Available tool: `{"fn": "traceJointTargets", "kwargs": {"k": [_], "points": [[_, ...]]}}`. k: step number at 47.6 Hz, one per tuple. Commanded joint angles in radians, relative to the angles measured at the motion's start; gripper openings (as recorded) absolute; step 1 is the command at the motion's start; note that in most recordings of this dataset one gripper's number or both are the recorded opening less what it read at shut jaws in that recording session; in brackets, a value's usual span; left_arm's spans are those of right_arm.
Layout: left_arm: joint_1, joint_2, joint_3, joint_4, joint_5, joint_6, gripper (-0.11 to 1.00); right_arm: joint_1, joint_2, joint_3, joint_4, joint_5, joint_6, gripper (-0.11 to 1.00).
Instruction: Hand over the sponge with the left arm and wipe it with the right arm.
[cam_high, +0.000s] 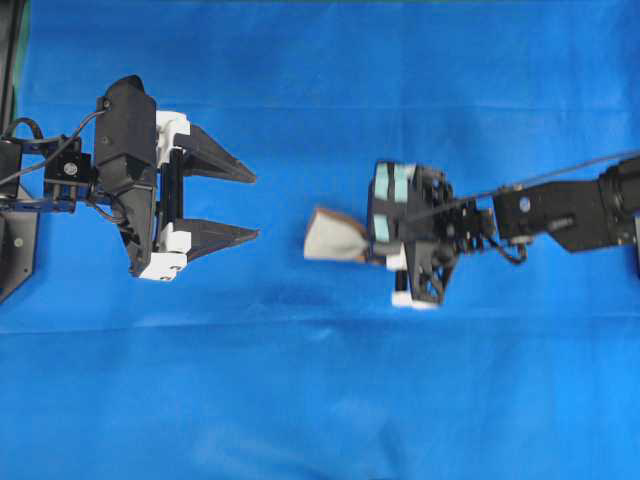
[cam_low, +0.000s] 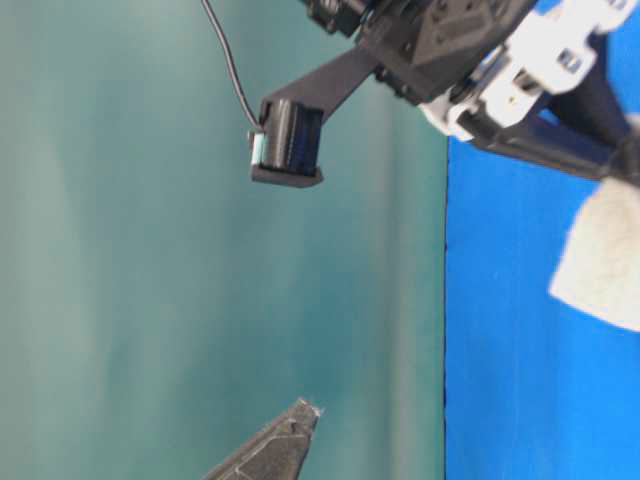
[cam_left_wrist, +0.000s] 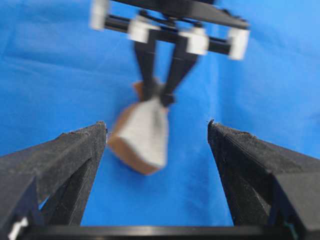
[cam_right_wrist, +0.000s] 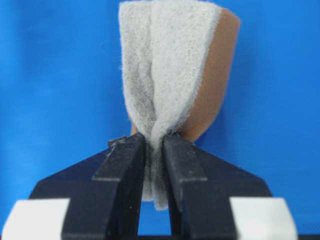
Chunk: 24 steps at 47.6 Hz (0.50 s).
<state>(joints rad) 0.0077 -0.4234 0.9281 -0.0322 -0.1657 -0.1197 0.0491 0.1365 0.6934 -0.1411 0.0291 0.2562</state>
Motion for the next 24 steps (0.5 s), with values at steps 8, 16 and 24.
{"fn": "traceJointTargets", "kwargs": {"k": [8, 16, 24], "points": [[-0.002, -0.003, -0.009, 0.003, -0.009, 0.003, 0.77, 0.034, -0.023, -0.018, 0.025, 0.005, 0.002, 0.19], [-0.002, -0.003, -0.009, 0.003, -0.009, 0.0, 0.77, -0.008, -0.023, -0.02, 0.014, 0.005, -0.009, 0.19], [-0.002, 0.0, -0.009, 0.003, -0.009, 0.0, 0.77, -0.114, -0.023, -0.02, -0.026, 0.005, -0.009, 0.19]]}}
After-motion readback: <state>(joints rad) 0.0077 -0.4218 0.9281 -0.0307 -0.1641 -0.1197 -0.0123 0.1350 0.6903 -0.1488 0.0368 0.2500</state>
